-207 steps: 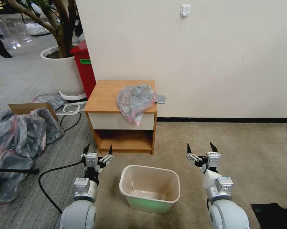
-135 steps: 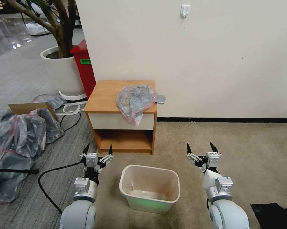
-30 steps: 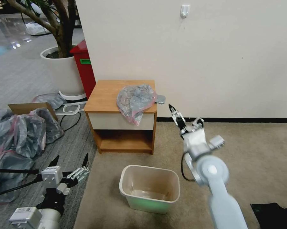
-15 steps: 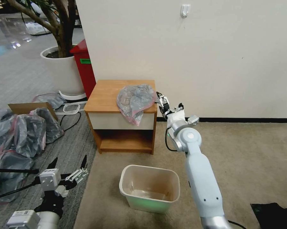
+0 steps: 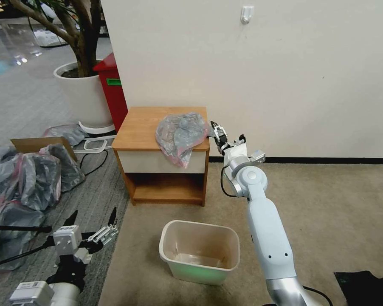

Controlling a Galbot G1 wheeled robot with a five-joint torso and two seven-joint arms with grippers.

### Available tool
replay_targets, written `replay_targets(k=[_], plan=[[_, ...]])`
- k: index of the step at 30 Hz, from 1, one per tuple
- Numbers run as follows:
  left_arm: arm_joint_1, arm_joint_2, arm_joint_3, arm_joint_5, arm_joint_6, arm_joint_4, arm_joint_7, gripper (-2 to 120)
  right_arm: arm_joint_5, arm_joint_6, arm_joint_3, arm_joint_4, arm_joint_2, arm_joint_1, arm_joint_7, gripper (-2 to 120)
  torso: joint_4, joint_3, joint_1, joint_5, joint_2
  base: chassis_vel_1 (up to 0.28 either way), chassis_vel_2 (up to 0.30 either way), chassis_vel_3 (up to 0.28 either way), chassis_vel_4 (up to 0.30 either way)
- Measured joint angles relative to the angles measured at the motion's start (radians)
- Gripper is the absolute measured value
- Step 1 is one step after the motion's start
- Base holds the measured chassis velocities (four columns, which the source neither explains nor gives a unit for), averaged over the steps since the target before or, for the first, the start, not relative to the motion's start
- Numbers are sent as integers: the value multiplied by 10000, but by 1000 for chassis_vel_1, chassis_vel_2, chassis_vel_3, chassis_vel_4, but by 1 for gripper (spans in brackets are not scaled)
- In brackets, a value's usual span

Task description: Pick up the garbage bag from the table and place it over the trash can.

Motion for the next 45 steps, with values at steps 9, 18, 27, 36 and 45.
replay_targets(k=[9, 18, 27, 36, 45], plan=[[-8, 29, -1, -3, 2, 0, 0, 100, -39, 35, -12, -160, -3, 104, 37, 30, 0, 0, 0, 0, 0, 0, 0, 0, 0], [-26, 41, -2, -4, 17, 0, 2, 100, -29, 76, -20, -167, -3, 127, 185, 0, 0, 0, 0, 0, 0, 0, 0, 0, 0], [-49, 66, 45, 1, 60, 0, 35, 100, 333, 90, -384, 1375, -5, -699, 967, 0, 1, 0, 0, 0, 0, 0, 0, 0, 0], [-158, 80, 119, 7, 84, 0, 50, 100, 575, 282, -1025, 4191, -129, -3197, 1929, 0, 0, -1, -1, 0, 0, 0, 0, 0, 0], [-256, 131, 179, 13, 102, 0, 70, 100, -503, 263, -2009, 6592, -321, -6031, 2397, 0, 0, -2, -1, 0, 0, 0, 0, 0, 0]])
